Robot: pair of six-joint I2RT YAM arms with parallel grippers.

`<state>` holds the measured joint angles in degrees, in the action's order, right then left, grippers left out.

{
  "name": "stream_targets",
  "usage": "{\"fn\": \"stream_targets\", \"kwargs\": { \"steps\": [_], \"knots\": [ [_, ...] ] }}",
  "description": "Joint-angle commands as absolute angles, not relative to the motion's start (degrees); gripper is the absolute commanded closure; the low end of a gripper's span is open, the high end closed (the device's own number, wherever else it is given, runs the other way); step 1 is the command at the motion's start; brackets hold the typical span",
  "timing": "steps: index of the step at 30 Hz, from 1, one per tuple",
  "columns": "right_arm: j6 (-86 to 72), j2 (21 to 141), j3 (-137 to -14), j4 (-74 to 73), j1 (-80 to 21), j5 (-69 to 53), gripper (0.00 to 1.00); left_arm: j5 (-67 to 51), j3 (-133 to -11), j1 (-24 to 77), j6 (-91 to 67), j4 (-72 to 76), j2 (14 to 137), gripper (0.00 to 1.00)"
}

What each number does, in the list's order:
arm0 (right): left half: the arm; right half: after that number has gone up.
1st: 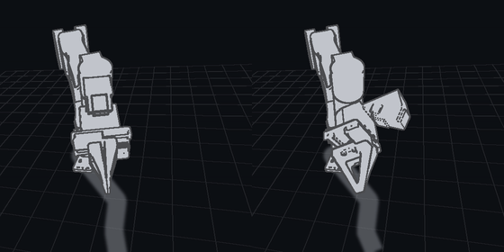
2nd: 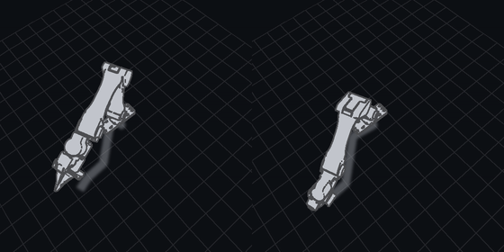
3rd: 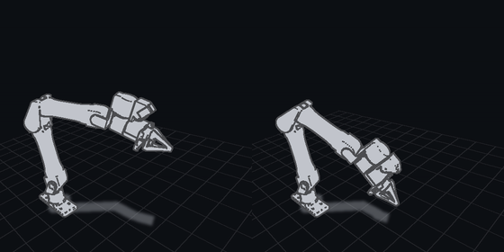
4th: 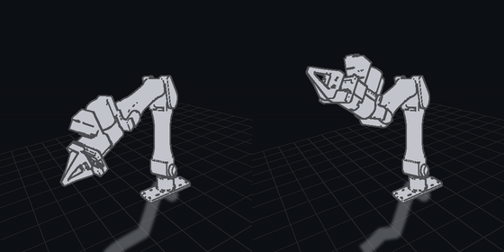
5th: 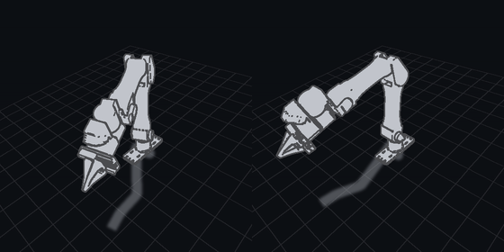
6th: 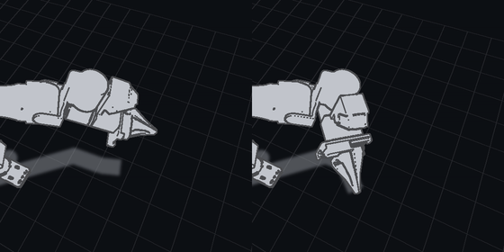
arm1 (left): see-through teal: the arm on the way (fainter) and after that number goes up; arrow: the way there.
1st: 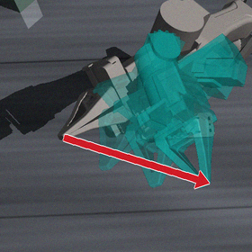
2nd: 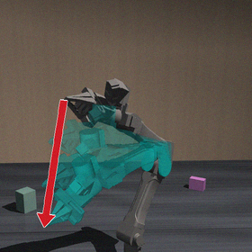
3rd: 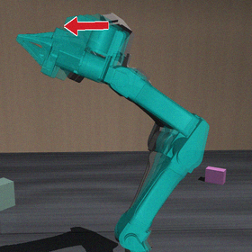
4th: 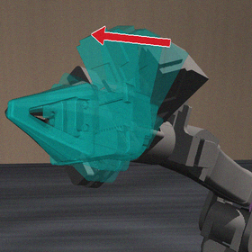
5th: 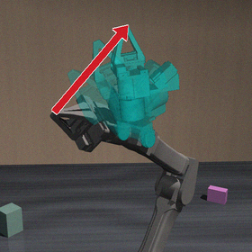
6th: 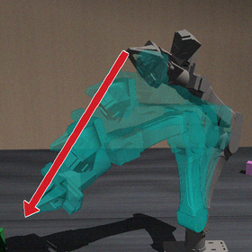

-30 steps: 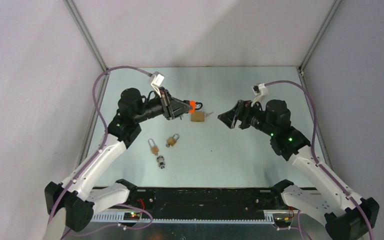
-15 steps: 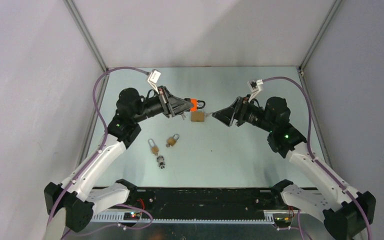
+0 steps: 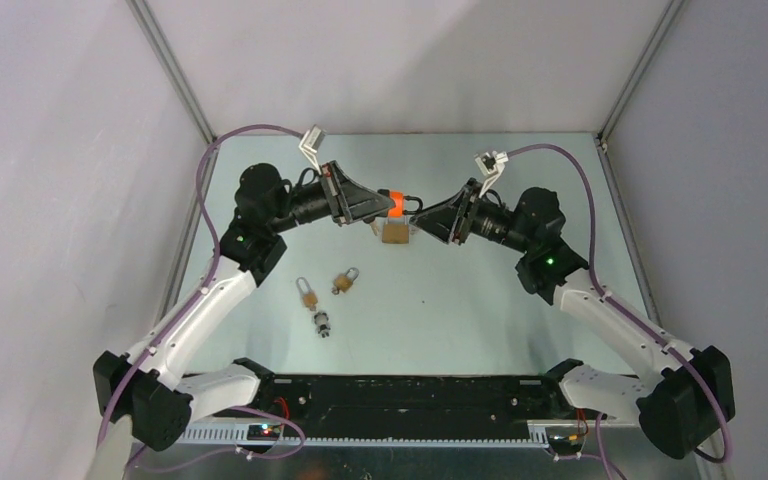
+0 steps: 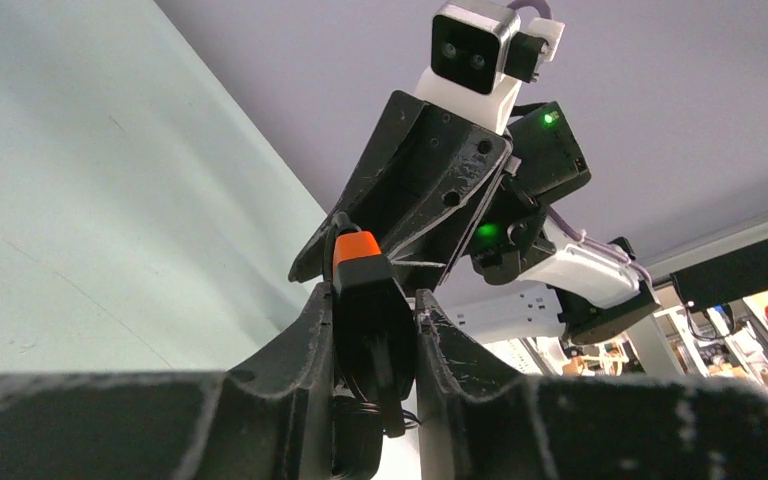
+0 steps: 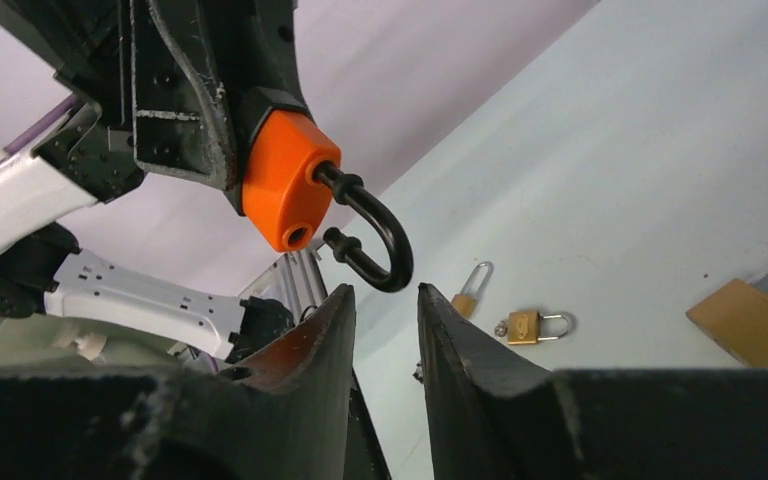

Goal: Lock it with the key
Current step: Lock the lock.

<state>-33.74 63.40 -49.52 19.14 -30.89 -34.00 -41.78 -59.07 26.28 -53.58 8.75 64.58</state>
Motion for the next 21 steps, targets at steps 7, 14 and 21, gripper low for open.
{"fn": "stream_targets", "kwargs": {
  "steps": [7, 14, 21],
  "knots": [
    [-26.9, 62.1, -50.0, 24.4, -31.7, -38.6, 0.62, -48.5, -62.1, 26.8, -50.0, 12.6, 62.7, 1.0],
    [-24.2, 60.4, -47.7, 28.2, -31.7, -40.4, 0.6, -51.6, -62.6, 26.9, -47.6, 12.7, 62.6, 1.0],
    [-26.0, 61.1, -47.1, 32.0, -31.8, -42.3, 0.84, -52.0, -62.6, 26.8, -47.2, 12.7, 62.7, 1.0]
  ]
}}
